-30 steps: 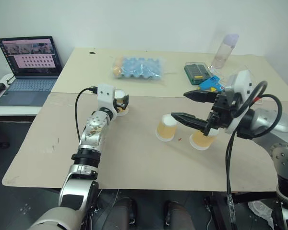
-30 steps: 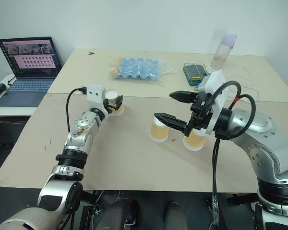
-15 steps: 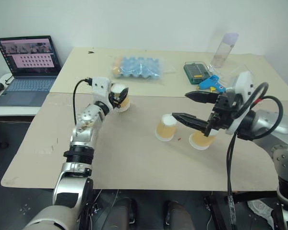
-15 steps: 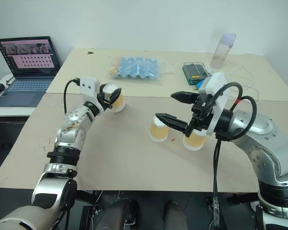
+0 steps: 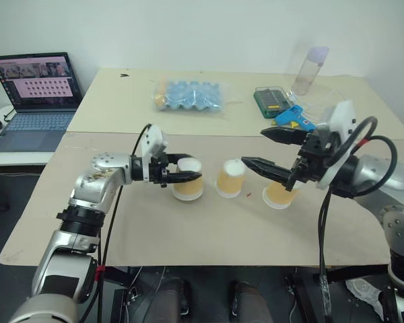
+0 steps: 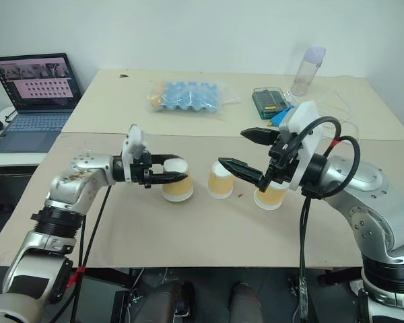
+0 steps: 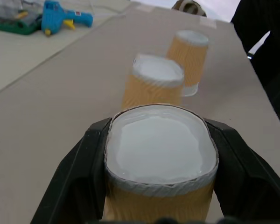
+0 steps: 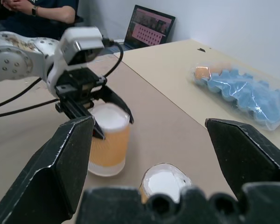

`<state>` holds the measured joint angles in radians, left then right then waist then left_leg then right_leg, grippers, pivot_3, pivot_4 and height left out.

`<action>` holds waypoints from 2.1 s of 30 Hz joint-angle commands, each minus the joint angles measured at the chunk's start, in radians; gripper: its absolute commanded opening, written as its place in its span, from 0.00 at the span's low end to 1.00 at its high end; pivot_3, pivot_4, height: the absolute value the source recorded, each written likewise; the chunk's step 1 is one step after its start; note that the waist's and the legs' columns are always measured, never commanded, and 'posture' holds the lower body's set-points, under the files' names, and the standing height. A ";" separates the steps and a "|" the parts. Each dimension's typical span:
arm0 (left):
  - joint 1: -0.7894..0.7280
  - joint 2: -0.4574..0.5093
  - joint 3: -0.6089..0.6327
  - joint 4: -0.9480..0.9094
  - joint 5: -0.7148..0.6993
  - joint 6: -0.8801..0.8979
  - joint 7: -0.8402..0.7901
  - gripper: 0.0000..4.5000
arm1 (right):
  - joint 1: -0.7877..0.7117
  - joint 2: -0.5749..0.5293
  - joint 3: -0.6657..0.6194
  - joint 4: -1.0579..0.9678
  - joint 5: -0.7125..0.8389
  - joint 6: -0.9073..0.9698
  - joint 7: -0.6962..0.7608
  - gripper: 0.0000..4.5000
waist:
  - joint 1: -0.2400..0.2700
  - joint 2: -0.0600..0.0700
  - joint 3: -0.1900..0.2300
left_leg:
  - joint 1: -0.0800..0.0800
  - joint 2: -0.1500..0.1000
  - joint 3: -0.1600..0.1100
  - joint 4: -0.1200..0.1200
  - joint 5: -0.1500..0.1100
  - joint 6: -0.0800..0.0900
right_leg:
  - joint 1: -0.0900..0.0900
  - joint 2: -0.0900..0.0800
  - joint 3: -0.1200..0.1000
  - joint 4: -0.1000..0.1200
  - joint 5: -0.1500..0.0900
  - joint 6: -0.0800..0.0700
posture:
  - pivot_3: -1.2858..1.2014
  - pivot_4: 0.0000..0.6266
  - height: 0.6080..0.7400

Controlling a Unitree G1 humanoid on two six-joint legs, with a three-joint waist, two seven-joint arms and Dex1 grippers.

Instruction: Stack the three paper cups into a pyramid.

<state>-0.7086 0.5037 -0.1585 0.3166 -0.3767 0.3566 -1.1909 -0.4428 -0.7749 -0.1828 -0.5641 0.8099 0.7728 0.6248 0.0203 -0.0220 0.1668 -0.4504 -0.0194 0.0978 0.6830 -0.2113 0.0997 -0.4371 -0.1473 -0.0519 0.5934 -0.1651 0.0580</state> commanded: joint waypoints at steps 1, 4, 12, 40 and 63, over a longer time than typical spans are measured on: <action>-0.045 -0.035 -0.013 0.039 0.044 -0.091 -0.014 0.55 | 0.010 -0.016 -0.058 -0.045 0.019 -0.002 -0.018 1.00 | 0.003 0.000 0.000 | -0.001 0.000 0.000 0.000 0.002 0.003 | -0.001 0.000 0.000 0.000 0.002 0.003 | 0.52 0.24 1.00; -0.063 -0.081 -0.019 0.103 0.078 -0.154 -0.004 0.55 | 0.024 -0.018 -0.071 -0.058 0.024 0.003 -0.028 1.00 | 0.005 0.000 0.000 | -0.001 0.000 0.000 0.000 0.001 0.003 | -0.001 0.000 0.000 0.000 0.002 0.003 | 0.52 0.24 1.00; -0.101 -0.172 -0.024 0.232 0.143 -0.267 0.011 0.55 | 0.036 -0.036 -0.088 -0.071 0.038 0.008 -0.049 1.00 | 0.009 0.000 0.000 | -0.001 0.000 -0.001 0.000 0.001 0.004 | -0.001 -0.001 0.000 0.000 0.002 0.003 | 0.52 0.24 1.00; -0.134 -0.181 0.022 0.197 0.157 -0.219 -0.013 0.99 | 0.036 -0.052 -0.082 -0.059 0.038 0.000 -0.047 1.00 | 0.016 0.000 0.000 | -0.003 0.000 -0.001 0.003 0.001 0.007 | -0.001 -0.001 -0.001 0.000 0.002 0.003 | 0.52 0.24 1.00; -0.073 0.154 0.131 -0.347 -0.118 0.211 -0.120 0.99 | 0.448 -0.185 -0.442 0.016 -0.074 0.002 0.076 1.00 | 0.013 0.000 0.000 | -0.003 0.000 -0.001 0.003 0.002 0.004 | 0.000 0.001 -0.001 0.000 0.001 0.004 | 0.52 0.24 1.00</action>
<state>-0.7744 0.6458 -0.0407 0.0057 -0.4735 0.5571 -1.3133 -0.0304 -0.9444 -0.5532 -0.5408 0.7545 0.7780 0.6765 0.0338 -0.0219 0.1667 -0.4526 -0.0190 0.0967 0.6857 -0.2094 0.1040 -0.4370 -0.1464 -0.0528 0.5935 -0.1637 0.0616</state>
